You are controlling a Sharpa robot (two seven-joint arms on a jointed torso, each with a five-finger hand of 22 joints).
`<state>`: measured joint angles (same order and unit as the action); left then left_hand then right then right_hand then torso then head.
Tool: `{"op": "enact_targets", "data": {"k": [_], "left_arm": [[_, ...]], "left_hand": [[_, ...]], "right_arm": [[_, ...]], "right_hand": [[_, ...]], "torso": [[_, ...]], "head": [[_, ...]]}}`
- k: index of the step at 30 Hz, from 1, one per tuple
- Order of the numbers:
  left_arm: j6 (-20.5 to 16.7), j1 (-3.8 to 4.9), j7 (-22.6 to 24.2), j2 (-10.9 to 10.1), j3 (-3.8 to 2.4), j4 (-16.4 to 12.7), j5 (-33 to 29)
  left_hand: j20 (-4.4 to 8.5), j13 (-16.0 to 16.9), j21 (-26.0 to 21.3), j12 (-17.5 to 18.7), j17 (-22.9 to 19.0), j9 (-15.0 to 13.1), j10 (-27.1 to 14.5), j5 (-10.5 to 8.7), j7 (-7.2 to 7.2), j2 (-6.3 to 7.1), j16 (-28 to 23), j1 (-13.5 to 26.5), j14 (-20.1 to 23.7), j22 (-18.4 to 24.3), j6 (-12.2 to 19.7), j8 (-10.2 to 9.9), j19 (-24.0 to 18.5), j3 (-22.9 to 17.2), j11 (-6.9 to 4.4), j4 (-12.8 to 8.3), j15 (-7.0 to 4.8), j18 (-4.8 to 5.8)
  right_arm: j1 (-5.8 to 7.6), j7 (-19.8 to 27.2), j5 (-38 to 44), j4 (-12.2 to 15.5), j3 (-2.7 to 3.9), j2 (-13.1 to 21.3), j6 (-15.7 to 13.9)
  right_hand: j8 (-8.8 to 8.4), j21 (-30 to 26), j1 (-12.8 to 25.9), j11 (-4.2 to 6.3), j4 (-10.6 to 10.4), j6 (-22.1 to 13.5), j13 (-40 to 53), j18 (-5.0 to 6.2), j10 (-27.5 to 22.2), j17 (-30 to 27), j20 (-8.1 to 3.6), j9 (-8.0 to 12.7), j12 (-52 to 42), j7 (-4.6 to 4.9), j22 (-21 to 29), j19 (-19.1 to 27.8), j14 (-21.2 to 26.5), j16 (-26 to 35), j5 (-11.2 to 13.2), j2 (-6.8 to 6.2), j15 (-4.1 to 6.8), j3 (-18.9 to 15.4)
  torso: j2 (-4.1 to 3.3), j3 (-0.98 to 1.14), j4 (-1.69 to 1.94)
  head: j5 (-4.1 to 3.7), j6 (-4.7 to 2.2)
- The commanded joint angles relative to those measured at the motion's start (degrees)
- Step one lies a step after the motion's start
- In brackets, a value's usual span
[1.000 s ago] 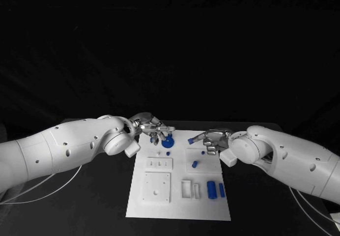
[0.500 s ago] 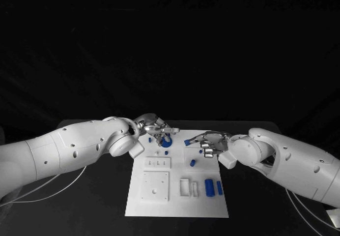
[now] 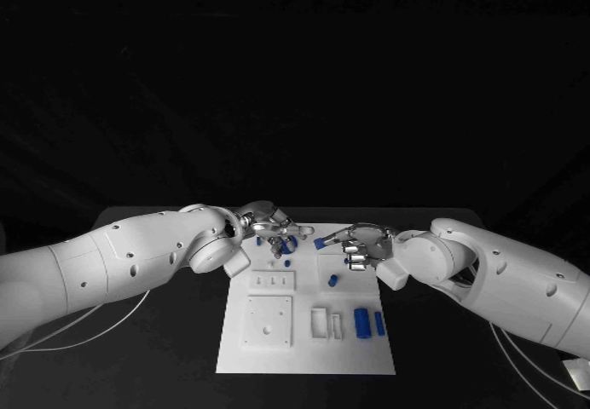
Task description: Assemble the parts on the task board
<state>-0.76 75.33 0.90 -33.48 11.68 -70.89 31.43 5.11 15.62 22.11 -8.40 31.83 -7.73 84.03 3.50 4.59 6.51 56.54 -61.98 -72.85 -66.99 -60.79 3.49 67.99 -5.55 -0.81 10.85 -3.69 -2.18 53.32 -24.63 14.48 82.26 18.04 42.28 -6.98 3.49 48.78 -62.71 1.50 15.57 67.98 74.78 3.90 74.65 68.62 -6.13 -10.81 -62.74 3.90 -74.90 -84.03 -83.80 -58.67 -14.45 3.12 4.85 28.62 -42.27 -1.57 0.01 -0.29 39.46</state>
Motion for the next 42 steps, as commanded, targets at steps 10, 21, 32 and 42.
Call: {"op": "enact_targets", "data": {"k": [10, 21, 32, 42], "left_arm": [[6.2, -0.08, 0.99, 0.3, -0.02, -0.23, -4.2], [9.53, -0.09, 0.26, 0.37, -0.02, -0.24, -6.11], [9.7, -0.09, -0.18, 0.41, -0.02, -0.07, -6.37], [9.89, -0.09, -0.22, 0.45, -0.03, -0.15, -6.46]], "left_hand": [[-0.41, -0.32, -1.93, 1.82, 0.08, 0.02, 1.1, 0.6, -0.08, -3.35, 1.38, 0.75, 1.31, -1.87, 2.28, 0.22, -0.15, 1.35, 0.55, -2.54, 0.04, 0.57], [-0.42, -0.33, -3.65, 1.86, -0.14, 0.02, 1.34, 2.58, -0.03, -7.71, 2.78, 0.38, 1.72, -4.11, 1.65, 0.2, 0.38, 4.46, 0.57, -6.84, 0.07, 0.61], [-0.42, -0.45, -4.22, 1.97, -0.27, 0.12, 1.3, 2.82, -0.01, -8.37, 2.92, -0.59, 1.78, -4.71, 1.61, 0.21, 0.57, 4.58, 0.56, -7.95, 0.06, 0.6], [-0.23, -0.8, -4.73, 2.2, -0.16, 0.51, 1.42, 7.42, -0.17, -11.0, 3.44, -4.42, 1.68, -5.43, 1.02, 0.19, 0.79, 2.8, 0.28, -10.57, -0.16, 0.72]], "right_arm": [[-0.13, -0.04, -0.62, -0.45, 0.14, -0.54, 1.94], [-0.13, 0.0, -0.6, -0.69, 0.17, -0.89, 2.68], [-0.13, 0.0, -0.59, -0.56, 0.29, -1.09, 3.58], [-0.16, -0.02, -0.59, -0.63, 0.36, -1.26, 3.92]], "right_hand": [[0.17, -0.33, 0.04, 0.17, 0.25, 0.82, -0.05, -0.65, -0.16, -0.08, -0.35, -0.52, 0.13, -0.42, -6.17, -1.29, 0.15, 0.21, -0.34, 0.49, 0.38, -0.11], [0.17, -0.33, 0.04, 0.17, 0.25, 0.82, -0.05, -0.65, -0.16, -0.08, -0.35, -0.52, 0.13, -0.42, -6.17, -1.29, 0.15, 0.21, -0.34, 0.49, 0.38, -0.11], [0.17, -0.35, 0.03, 0.15, 0.28, 0.79, -0.05, -0.66, -0.2, -0.04, -0.34, -0.48, 0.13, -0.41, -6.19, -1.28, 0.17, 0.24, -0.33, 0.59, 0.37, -0.14], [0.16, -0.38, 0.06, 0.15, 0.28, 0.76, -0.05, -0.65, -0.23, 0.0, -0.34, -0.46, 0.14, -0.39, -6.19, -1.26, 0.19, 0.25, -0.34, 0.64, 0.37, -0.14]], "torso": [[-0.14, -0.01, 0.14], [-0.16, 0.0, 0.19], [-0.2, -0.02, 0.25], [-0.21, -0.07, 0.31]], "head": [[-0.17, 0.29], [-0.22, 0.41], [-0.29, 0.46], [-0.42, 0.48]]}}
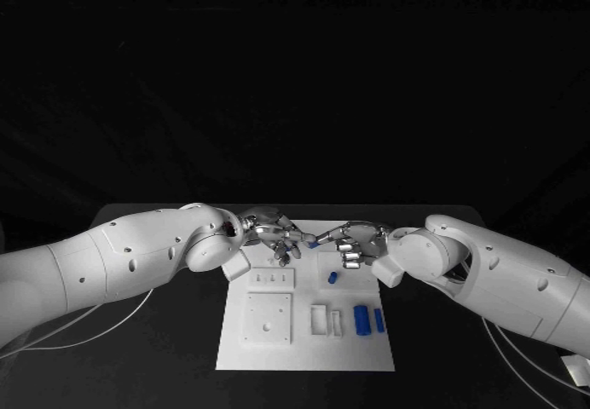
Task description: Assemble the parts on the task board
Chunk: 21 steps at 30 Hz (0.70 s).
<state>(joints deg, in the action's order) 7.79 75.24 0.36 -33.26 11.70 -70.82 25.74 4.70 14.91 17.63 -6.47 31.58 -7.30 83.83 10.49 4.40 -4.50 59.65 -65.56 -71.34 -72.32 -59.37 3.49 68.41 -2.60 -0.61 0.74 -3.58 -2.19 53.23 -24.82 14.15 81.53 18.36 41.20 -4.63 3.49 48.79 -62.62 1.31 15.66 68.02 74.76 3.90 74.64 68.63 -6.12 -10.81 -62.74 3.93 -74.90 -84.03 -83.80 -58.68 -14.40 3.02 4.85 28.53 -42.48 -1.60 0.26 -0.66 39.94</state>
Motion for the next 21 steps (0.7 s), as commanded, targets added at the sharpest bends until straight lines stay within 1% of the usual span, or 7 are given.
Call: {"op": "enact_targets", "data": {"k": [1, 6, 11, 14, 21], "left_arm": [[1.34, 0.0, 0.32, 0.22, -0.05, -0.23, -0.77], [1.38, 0.0, 0.26, 0.17, -0.05, -0.22, -0.78], [1.71, 0.0, 0.13, 0.13, -0.05, -0.23, -0.49], [1.91, 0.0, 0.08, 0.12, -0.05, -0.25, -0.33], [2.25, 0.0, 0.06, 0.16, -0.05, -0.32, -0.21]], "left_hand": [[0.2, -0.13, -0.27, 0.29, 0.13, 0.1, 1.65, 0.71, 0.0, -0.11, 0.41, -1.26, 0.17, -0.16, -0.54, 0.21, 0.39, -0.36, 0.06, -0.71, -0.3, 0.74], [0.28, -0.29, -0.33, 0.37, 0.23, 0.14, 1.74, 1.06, -0.08, -0.49, 0.67, -2.2, 0.16, -0.38, -1.01, 0.2, 0.43, -0.91, 0.02, -1.28, -0.36, 0.78], [0.33, -0.48, -0.42, 0.44, 0.33, 0.12, 1.89, 1.1, -0.19, -0.46, 0.94, -2.77, 0.19, -0.67, -1.65, 0.24, 0.49, -1.1, -0.03, -1.67, -0.39, 0.82], [0.33, -0.53, -0.47, 0.42, 0.36, 0.12, 1.99, 0.92, -0.18, -0.29, 1.05, -2.57, 0.16, -0.78, -1.77, 0.2, 0.5, -0.91, -0.05, -1.5, -0.39, 0.83], [0.35, -0.6, -0.59, 0.34, 0.43, 0.15, 2.14, 0.74, -0.14, -0.36, 1.29, -2.54, 0.15, -0.98, -1.89, 0.2, 0.55, -0.78, -0.05, -1.22, -0.4, 0.86]], "right_arm": [[-0.07, 0.17, -0.26, 0.1, 0.05, -0.19, 1.58], [-0.09, 0.2, -0.25, 0.02, 0.12, -0.25, 1.68], [-0.1, 0.23, -0.25, -0.1, 0.17, -0.31, 1.75], [-0.11, 0.24, -0.24, -0.12, 0.21, -0.36, 1.86], [-0.15, 0.22, -0.22, -0.16, 0.25, -0.49, 2.06]], "right_hand": [[0.16, -0.38, -0.02, 0.33, 0.2, 0.71, -0.03, -0.65, -0.22, -0.01, -0.34, -0.46, 0.14, -0.43, -6.19, -1.27, 0.2, 0.25, -0.4, 0.75, 0.37, -0.05], [0.16, -0.38, -0.02, 0.33, 0.2, 0.71, -0.03, -0.65, -0.22, -0.01, -0.34, -0.46, 0.14, -0.43, -6.19, -1.27, 0.2, 0.25, -0.4, 0.75, 0.37, -0.05], [0.16, -0.38, -0.02, 0.33, 0.2, 0.71, -0.03, -0.65, -0.22, -0.01, -0.34, -0.46, 0.14, -0.43, -6.19, -1.27, 0.2, 0.25, -0.4, 0.75, 0.37, -0.05], [0.16, -0.38, -0.02, 0.33, 0.2, 0.71, -0.03, -0.65, -0.22, -0.01, -0.34, -0.46, 0.14, -0.43, -6.19, -1.27, 0.2, 0.25, -0.4, 0.75, 0.37, -0.05], [0.16, -0.51, -0.01, 0.33, 0.22, 0.66, -0.06, -0.62, -0.3, 0.02, -0.33, -0.43, 0.2, -0.41, -6.17, -1.24, 0.22, 0.31, -0.41, 0.82, 0.36, -0.08]], "torso": [[0.0, -0.04, 0.09], [0.0, -0.05, 0.17], [-0.01, -0.04, 0.11], [-0.03, -0.03, 0.1], [-0.06, -0.01, 0.15]], "head": [[-0.08, 0.02], [-0.19, 0.07], [-0.17, 0.11], [-0.16, 0.11], [-0.22, 0.18]]}}
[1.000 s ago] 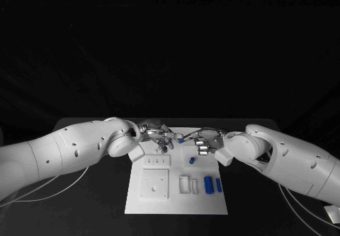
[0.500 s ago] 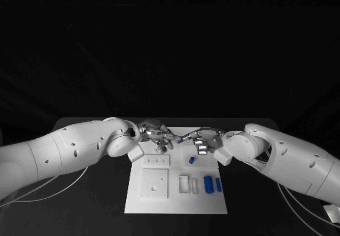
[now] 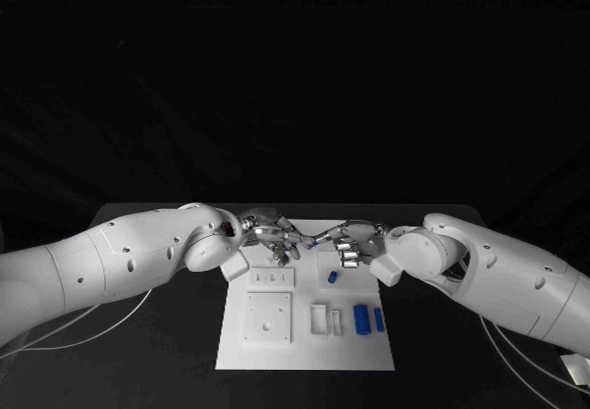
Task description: Assemble the parts on the task board
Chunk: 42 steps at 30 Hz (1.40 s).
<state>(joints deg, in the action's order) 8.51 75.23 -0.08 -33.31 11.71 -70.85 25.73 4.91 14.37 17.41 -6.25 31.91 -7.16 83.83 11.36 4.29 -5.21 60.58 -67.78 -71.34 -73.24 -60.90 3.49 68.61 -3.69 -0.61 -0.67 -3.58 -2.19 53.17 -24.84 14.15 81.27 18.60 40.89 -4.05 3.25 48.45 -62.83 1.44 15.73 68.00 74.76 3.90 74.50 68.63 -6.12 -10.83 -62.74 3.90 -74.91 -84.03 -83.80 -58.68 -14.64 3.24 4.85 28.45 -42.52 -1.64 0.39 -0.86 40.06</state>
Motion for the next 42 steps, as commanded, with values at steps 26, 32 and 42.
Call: {"op": "enact_targets", "data": {"k": [26, 32, 42], "left_arm": [[-0.7, 0.02, 1.53, 0.33, -0.05, -0.38, -4.08], [-0.86, 0.02, 1.52, 0.34, -0.05, -0.45, -5.12], [-0.19, 0.02, 1.57, 0.38, -0.05, -0.54, -7.28]], "left_hand": [[0.47, -0.4, -0.61, -1.15, 0.51, -2.7, 2.54, 4.83, -0.47, -2.95, 2.27, -1.28, -0.19, -2.44, -1.67, 0.24, 0.74, -3.29, -0.35, -3.63, -0.69, 0.89], [0.51, -0.53, -0.6, -1.3, 0.51, -3.57, 2.58, 5.64, -0.55, -3.31, 2.52, -0.92, -0.2, -2.6, -1.76, 0.27, 0.75, -3.82, -0.38, -4.81, -0.74, 0.9], [0.72, -0.42, -0.52, -2.04, 0.45, -5.63, 2.67, 8.1, -1.16, -4.78, 2.73, 0.07, -0.19, -2.66, -3.47, 0.3, 0.55, -5.21, -0.55, -5.79, -0.96, 1.08]], "right_arm": [[-0.27, -0.22, 1.25, -0.48, 0.02, -0.68, 2.46], [-0.45, -0.35, 1.64, -0.64, 0.02, -0.78, 2.47], [-0.64, -0.38, 1.81, -0.95, 0.02, -1.02, 2.48]], "right_hand": [[0.4, -0.15, 0.21, 0.19, 0.16, 0.68, -0.07, -0.6, -0.19, 0.07, -0.31, -0.4, 0.22, -0.38, -6.18, -1.23, 0.24, 0.32, -0.1, 0.67, 0.35, 0.01], [0.41, -0.19, 0.22, 0.19, 0.2, 0.72, -0.09, -0.6, -0.23, 0.11, -0.3, -0.4, 0.25, -0.39, -6.18, -1.21, 0.26, 0.33, -0.05, 0.67, 0.35, 0.03], [0.41, -0.19, 0.22, 0.19, 0.2, 0.72, -0.09, -0.6, -0.23, 0.11, -0.3, -0.4, 0.25, -0.39, -6.18, -1.21, 0.26, 0.33, -0.05, 0.67, 0.35, 0.03]], "torso": [[-0.05, 0.03, 0.06], [-0.05, 0.04, 0.05], [-0.06, 0.1, 0.12]], "head": [[-0.17, 0.31], [-0.18, 0.44], [-0.28, 0.66]]}}
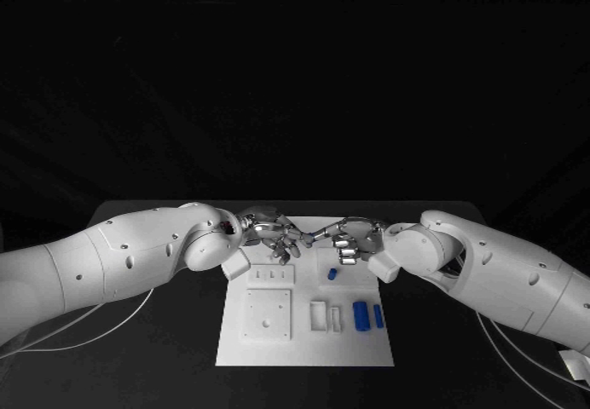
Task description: Assemble the parts on the task board
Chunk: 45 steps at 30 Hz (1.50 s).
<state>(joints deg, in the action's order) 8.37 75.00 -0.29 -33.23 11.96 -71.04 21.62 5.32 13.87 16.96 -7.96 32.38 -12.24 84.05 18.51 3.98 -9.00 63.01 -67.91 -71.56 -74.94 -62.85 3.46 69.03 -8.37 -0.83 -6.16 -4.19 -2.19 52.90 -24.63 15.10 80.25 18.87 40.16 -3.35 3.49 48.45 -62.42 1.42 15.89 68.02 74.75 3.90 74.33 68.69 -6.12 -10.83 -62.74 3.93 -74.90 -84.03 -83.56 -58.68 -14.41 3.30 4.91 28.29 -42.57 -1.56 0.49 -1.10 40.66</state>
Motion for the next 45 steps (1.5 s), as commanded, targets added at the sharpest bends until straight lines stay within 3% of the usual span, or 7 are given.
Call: {"op": "enact_targets", "data": {"k": [1, 6, 17, 25, 37, 41, 45], "left_arm": [[-0.03, 0.25, 1.8, 0.31, -0.31, -0.36, -3.36], [-0.2, 0.26, 1.85, 0.31, -0.3, -0.49, -4.28], [-0.58, 0.26, 1.92, 0.35, -0.3, -0.82, -4.91], [-1.97, 0.26, 1.83, 0.39, -0.29, -1.14, -4.68], [-4.82, 0.26, 1.41, 0.38, -0.29, -1.53, -2.08], [-6.63, 0.26, 0.92, 0.29, -0.29, -1.59, -0.47], [-8.28, 0.26, 0.38, 0.16, -0.29, -1.6, 1.11]], "left_hand": [[0.35, 0.13, -0.03, -0.5, -0.02, -0.97, 2.45, 1.27, -0.94, -1.17, 0.33, 0.6, 0.03, -0.98, -1.86, 0.31, 0.11, -0.95, -0.35, -0.54, -0.38, 1.12], [0.51, 0.29, 0.31, -1.02, 0.16, -3.93, 2.45, 2.32, -1.21, -1.78, 0.81, 2.89, 0.07, -1.03, -3.27, 0.3, 0.02, -2.84, -0.45, -1.79, -0.5, 1.25], [0.73, 0.84, 1.22, -2.02, 0.06, -16.11, 2.45, 6.5, -1.95, -3.25, 1.35, 10.27, 0.2, -1.01, -4.47, 0.3, -0.47, -5.79, -0.65, -7.57, -0.78, 1.37], [1.05, 1.9, 1.78, -3.94, -0.01, -21.76, 2.5, 11.43, -2.58, -2.98, 1.58, 13.14, 0.28, -1.06, -5.74, 0.37, -0.69, -7.34, -1.06, -10.16, -1.09, 1.51], [1.33, 2.56, 2.58, -5.99, 0.0, -23.47, 2.62, 14.27, -2.96, -1.35, 1.87, 13.01, 0.04, -1.09, -6.92, 0.29, -0.82, -8.83, -1.46, -10.17, -1.38, 1.56], [1.43, 2.68, 2.9, -6.6, 0.02, -23.52, 2.64, 15.39, -3.06, -1.03, 1.97, 12.99, -0.13, -1.1, -7.27, 0.27, -0.75, -9.03, -1.57, -10.15, -1.49, 1.54], [1.55, 2.74, 3.31, -7.3, 0.06, -23.37, 2.67, 16.34, -3.17, -0.67, 2.21, 13.13, -0.54, -1.11, -7.68, 0.26, -0.75, -9.29, -1.69, -10.14, -1.62, 1.56]], "right_arm": [[-0.39, -0.59, 0.89, 0.01, -0.25, -0.32, 1.78], [-0.51, -0.58, 1.02, -0.24, -0.25, -0.46, 1.83], [-0.7, -0.57, 1.19, -0.7, -0.25, -0.66, 1.88], [-0.76, -0.25, 0.84, -0.93, -0.25, -0.74, 1.49], [-0.82, 1.04, -0.77, -0.97, -0.25, -0.63, 0.76], [-0.91, 1.75, -1.01, -0.96, -0.25, -0.25, 0.01], [-0.99, 2.61, -1.08, -1.02, -0.25, 0.28, -0.7]], "right_hand": [[0.17, -0.19, -0.19, 0.2, 0.04, 0.7, -0.08, -0.6, -0.06, 0.05, -0.3, -0.4, 0.25, -0.41, -6.18, -1.21, 0.01, 0.33, -0.28, 0.62, 0.28, 0.19], [0.17, -0.19, -0.19, 0.2, 0.04, 0.7, -0.08, -0.6, -0.06, 0.05, -0.3, -0.4, 0.25, -0.41, -6.18, -1.21, 0.01, 0.33, -0.28, 0.62, 0.28, 0.19], [0.17, -0.23, -0.15, 0.2, 0.05, 0.72, -0.21, -0.6, -0.18, 0.09, -0.3, -0.4, 0.46, -0.42, -6.17, -1.19, 0.04, 0.35, -0.26, 0.64, 0.28, 0.23], [0.11, -0.74, 1.16, 0.01, -0.72, -0.29, -0.77, -0.51, -0.72, -0.02, -0.21, -0.11, 1.34, -0.34, -6.05, -1.06, 0.2, 0.63, 1.58, 0.74, 0.15, -0.68], [0.06, -4.17, 8.71, -1.33, -4.92, -5.98, -2.52, 0.46, -3.44, -0.94, 0.76, 3.85, 4.16, 1.23, -5.33, -0.4, 1.15, 2.11, 10.98, -0.76, -0.93, -7.38], [0.01, -6.31, 13.46, -2.07, -6.31, -8.79, -3.78, 0.95, -5.16, -1.55, 1.23, 5.26, 5.92, 2.1, -4.91, -0.02, 1.78, 3.07, 11.57, -3.04, -1.41, -11.8], [0.14, -7.32, 14.63, -2.26, -7.0, -9.69, -4.32, 1.17, -5.72, -1.78, 1.46, 5.86, 6.31, 2.31, -4.72, 0.12, 2.11, 3.49, 11.67, -3.38, -1.59, -15.62]], "torso": [[-0.01, 0.02, 0.01], [-0.01, 0.02, 0.0], [-0.01, 0.01, 0.0], [-0.02, 0.0, 0.0], [0.0, 0.01, 0.06], [0.0, 0.02, 0.03], [0.0, 0.03, -0.05]], "head": [[-0.02, 0.1], [-0.07, 0.19], [0.01, 0.22], [-0.01, 0.31], [0.08, 0.38], [0.15, 0.4], [0.32, 0.27]]}}
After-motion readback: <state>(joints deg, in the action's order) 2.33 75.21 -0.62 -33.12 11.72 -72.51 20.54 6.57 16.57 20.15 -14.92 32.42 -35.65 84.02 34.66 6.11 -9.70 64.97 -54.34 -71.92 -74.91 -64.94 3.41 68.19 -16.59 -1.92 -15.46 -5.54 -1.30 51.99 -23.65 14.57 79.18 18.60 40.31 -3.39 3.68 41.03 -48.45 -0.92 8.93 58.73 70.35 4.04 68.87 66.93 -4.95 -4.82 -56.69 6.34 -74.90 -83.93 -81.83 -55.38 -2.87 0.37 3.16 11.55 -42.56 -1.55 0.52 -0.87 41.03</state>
